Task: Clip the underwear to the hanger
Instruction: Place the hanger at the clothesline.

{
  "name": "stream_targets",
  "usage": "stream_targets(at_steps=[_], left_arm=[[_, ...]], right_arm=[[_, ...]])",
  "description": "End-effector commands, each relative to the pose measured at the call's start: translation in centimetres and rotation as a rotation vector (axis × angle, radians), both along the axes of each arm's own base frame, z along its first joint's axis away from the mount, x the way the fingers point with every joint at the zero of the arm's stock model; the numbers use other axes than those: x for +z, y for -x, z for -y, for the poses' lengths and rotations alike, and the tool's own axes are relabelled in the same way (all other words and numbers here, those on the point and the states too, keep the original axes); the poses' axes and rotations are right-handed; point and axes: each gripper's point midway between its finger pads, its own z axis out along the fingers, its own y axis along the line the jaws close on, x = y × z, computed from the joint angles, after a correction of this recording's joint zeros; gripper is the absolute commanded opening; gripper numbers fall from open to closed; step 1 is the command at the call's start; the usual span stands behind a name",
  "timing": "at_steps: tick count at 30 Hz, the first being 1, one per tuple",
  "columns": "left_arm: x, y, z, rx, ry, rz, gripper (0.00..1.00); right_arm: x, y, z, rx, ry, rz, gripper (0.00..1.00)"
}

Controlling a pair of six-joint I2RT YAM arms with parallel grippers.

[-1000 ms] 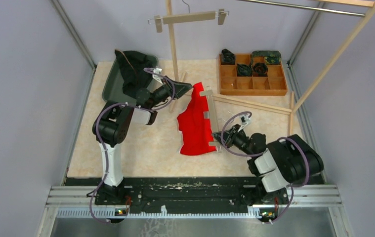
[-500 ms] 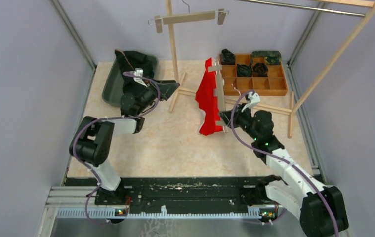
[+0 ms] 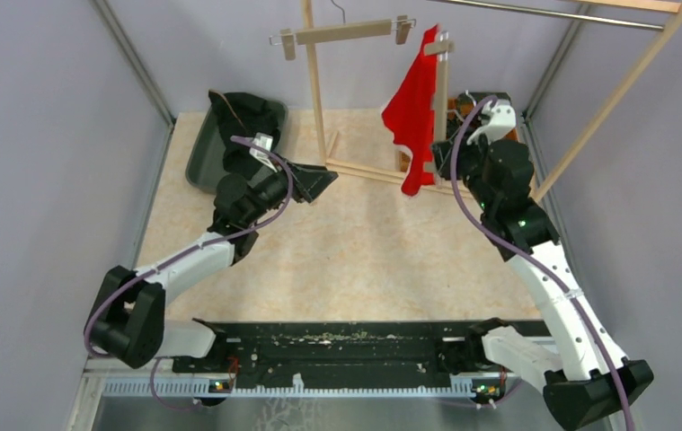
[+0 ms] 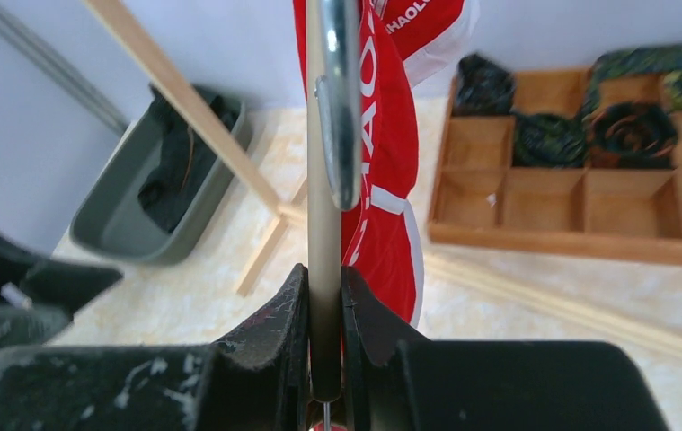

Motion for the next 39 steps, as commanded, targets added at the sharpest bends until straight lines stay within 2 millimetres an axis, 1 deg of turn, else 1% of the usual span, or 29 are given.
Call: stream_targets(at_steps=[1,5,8,12,16,20,23,27,30,34,39], left_arm=[[-1.7,1.2,0.3,0.022,-0.105,-0.045,0.69],[-1.7,2.1,0.6,0.022,-0.136,-0.049,0.69],[-1.8,2.4,0.2,0.046,-0.161,-0.056,0.69],[-1.3,2.8,-0.4,0.074,-0.17,-0.05,0.69],[-0.8,3.1,-0.8,0.093,-0.165,-0.038,0.69],[-1.3,3.4,-1.0,0.099,-0.172,-0.037,0.69],[-1.8,3.3,-1.4,0.119,-0.18,-0.051,0.69],[-2.3,3.8,-1.6,0.116,-0.175,-0.05,0.69],[-2.5,4.1,-1.7,0.113,-0.181,-0.046,0.69],[-2.1,4.1,-2.0,0.127,-0.183,-0.028,0.69],[-1.8,4.0,-1.9,0.124,-0.202,-0.022,0.69]], right_arm=[[5.0,-1.0,2.4,-0.136,0.062,0.069,0.0],[7.4,-2.4,3.4,-0.188,0.07,0.097,0.0],[9.1,-3.7,4.3,-0.226,0.065,0.115,0.0],[11.5,-5.2,5.5,-0.249,0.042,0.158,0.0],[13.3,-6.3,5.8,-0.258,0.043,0.196,0.0],[14.3,-7.4,5.8,-0.27,0.055,0.218,0.0],[15.4,-7.8,6.0,-0.284,0.051,0.242,0.0],[16.6,-8.1,6.4,-0.302,0.045,0.262,0.0],[17.3,-8.4,7.1,-0.322,0.037,0.269,0.0],[18.0,-8.6,8.2,-0.348,0.024,0.279,0.0],[18.1,-9.2,9.4,-0.373,0.008,0.261,0.0]])
